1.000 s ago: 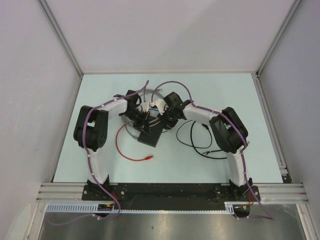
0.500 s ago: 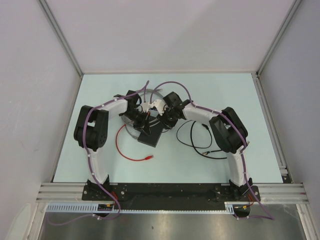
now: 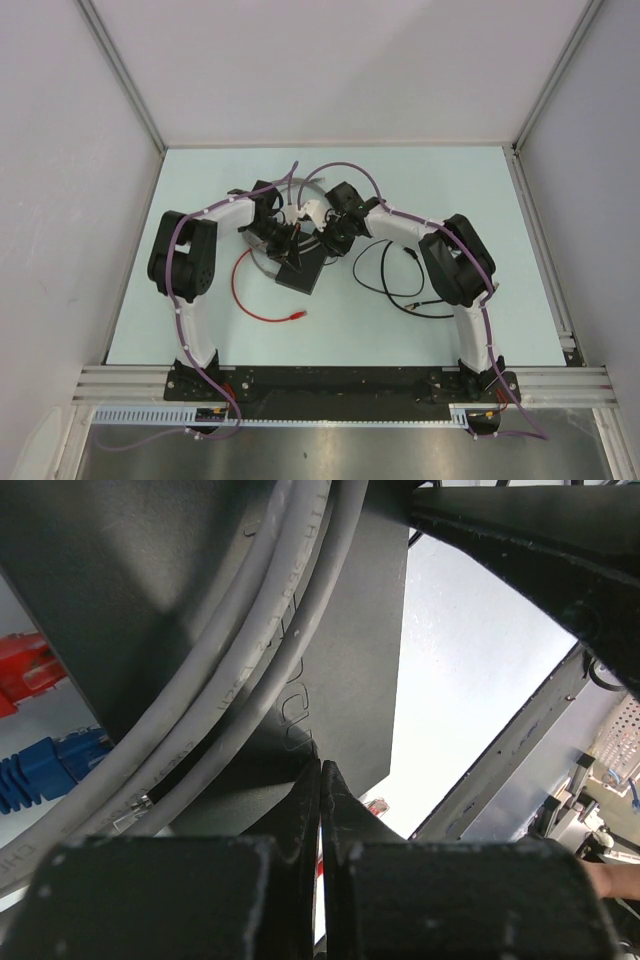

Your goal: Pull the plug from the switch port

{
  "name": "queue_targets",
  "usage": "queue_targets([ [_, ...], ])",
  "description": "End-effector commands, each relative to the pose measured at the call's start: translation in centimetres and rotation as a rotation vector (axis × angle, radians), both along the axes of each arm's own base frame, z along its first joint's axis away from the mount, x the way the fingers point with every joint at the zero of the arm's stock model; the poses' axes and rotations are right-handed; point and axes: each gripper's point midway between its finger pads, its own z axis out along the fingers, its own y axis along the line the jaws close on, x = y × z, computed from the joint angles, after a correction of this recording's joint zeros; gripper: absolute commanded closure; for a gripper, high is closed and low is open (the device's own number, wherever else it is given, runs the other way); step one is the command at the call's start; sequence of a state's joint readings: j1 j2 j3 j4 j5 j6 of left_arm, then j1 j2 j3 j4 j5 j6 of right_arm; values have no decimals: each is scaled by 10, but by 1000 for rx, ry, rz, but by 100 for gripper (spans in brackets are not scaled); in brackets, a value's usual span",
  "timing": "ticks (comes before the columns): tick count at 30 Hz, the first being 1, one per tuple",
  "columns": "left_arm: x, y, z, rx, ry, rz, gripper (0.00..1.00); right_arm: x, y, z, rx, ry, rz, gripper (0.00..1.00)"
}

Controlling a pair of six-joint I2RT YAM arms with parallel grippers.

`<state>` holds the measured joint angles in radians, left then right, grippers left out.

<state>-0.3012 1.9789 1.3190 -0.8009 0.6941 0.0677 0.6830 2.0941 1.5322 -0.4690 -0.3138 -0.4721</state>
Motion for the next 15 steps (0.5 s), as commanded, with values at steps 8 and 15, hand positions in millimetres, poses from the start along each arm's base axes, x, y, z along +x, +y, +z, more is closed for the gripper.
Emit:
queue_targets([
  [8, 6, 12, -30, 110, -21, -21, 100, 18, 18, 35, 94, -83, 51, 100],
  [15, 5, 13, -33, 111, -9, -22, 100, 15, 4, 32, 98, -27, 15, 100],
])
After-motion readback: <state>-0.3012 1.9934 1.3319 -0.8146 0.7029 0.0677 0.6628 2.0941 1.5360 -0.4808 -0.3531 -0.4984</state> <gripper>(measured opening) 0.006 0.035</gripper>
